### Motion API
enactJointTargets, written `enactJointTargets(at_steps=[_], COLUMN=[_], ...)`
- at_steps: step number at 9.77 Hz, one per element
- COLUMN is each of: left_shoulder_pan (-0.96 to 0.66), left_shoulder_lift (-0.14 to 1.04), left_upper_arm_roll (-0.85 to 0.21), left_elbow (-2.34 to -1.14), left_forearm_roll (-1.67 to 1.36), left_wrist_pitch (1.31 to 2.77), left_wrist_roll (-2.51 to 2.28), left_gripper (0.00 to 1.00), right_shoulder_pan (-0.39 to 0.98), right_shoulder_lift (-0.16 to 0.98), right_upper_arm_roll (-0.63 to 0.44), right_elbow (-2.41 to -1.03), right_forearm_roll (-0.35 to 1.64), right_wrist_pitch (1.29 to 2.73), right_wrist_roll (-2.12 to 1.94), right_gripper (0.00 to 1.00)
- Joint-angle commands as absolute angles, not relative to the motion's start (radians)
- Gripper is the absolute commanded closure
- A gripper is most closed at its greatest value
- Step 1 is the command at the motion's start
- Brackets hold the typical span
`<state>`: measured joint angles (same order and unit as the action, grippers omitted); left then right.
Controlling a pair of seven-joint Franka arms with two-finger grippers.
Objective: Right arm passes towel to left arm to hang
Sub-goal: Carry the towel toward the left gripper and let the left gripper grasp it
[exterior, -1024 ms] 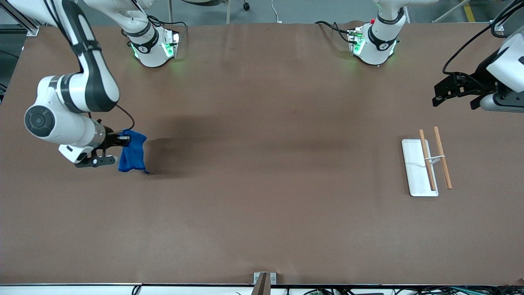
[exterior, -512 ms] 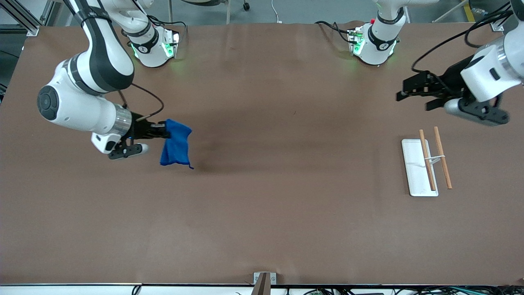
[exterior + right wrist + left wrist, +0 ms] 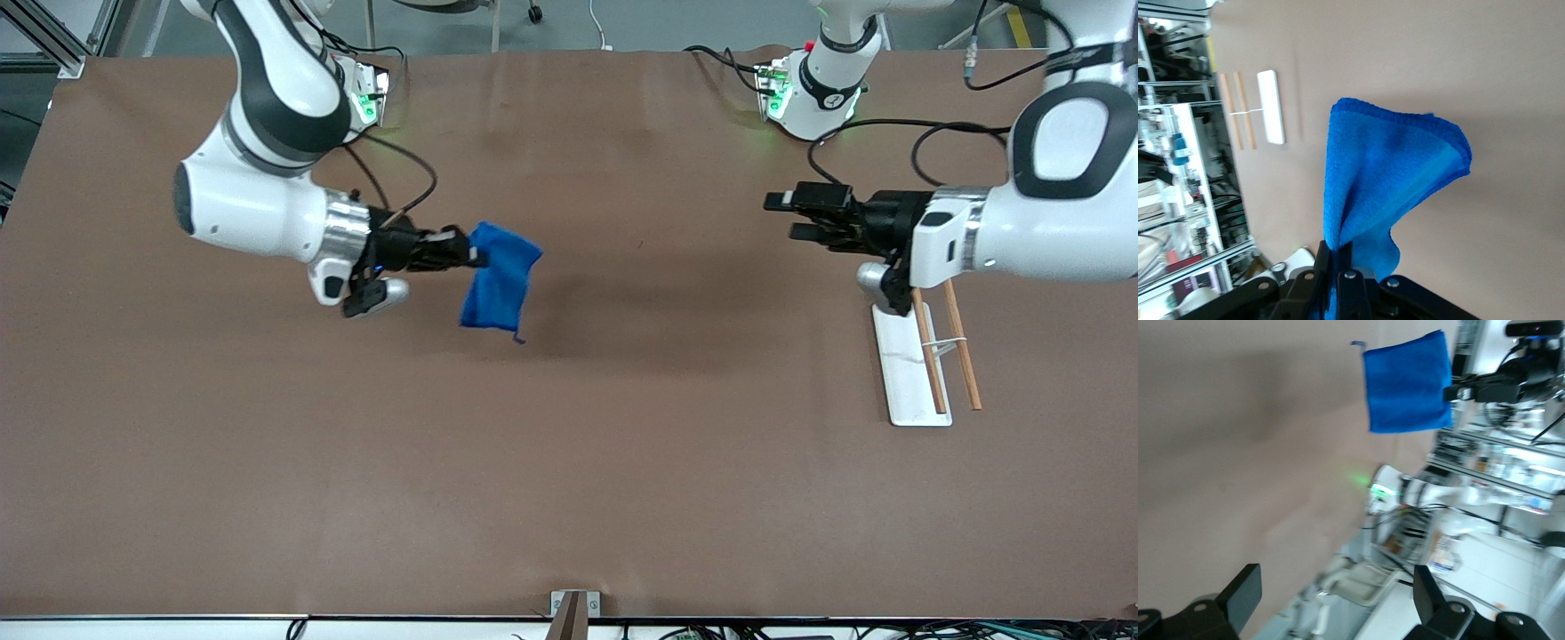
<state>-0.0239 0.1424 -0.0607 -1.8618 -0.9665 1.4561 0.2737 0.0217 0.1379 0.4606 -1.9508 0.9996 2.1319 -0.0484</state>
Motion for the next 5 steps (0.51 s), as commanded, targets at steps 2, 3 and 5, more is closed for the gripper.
enactJointTargets(at_steps=[2,3,5], left_shoulder_pan=[-0.050,-0.060,-0.060], left_shoulder_lift=[0.109,0.088,0.058], left_upper_arm_roll=[-0.061,-0.064,-0.090], left_elbow=[-2.101,-2.173,-2.281], left_forearm_roll=[-1.214,-1.300,-1.426], left_wrist_pitch=[1.587,1.632,1.649], left_wrist_roll=[0.398,0.446,0.523], left_gripper=[0.00,0.00,0.00], right_shoulder_pan=[0.040,0.057,0.095], right_shoulder_lift=[0.162,0.167,0.182], right_upper_arm_roll=[0.563,0.569,0.569], right_elbow=[-1.942,-1.944,-1.925], right_forearm_roll=[1.385,1.490,1.633], right_wrist_pitch=[2.183,2.183,2.181], right_wrist_roll=[-0.180,-0.236,-0.245], right_gripper=[1.00,1.00,1.00])
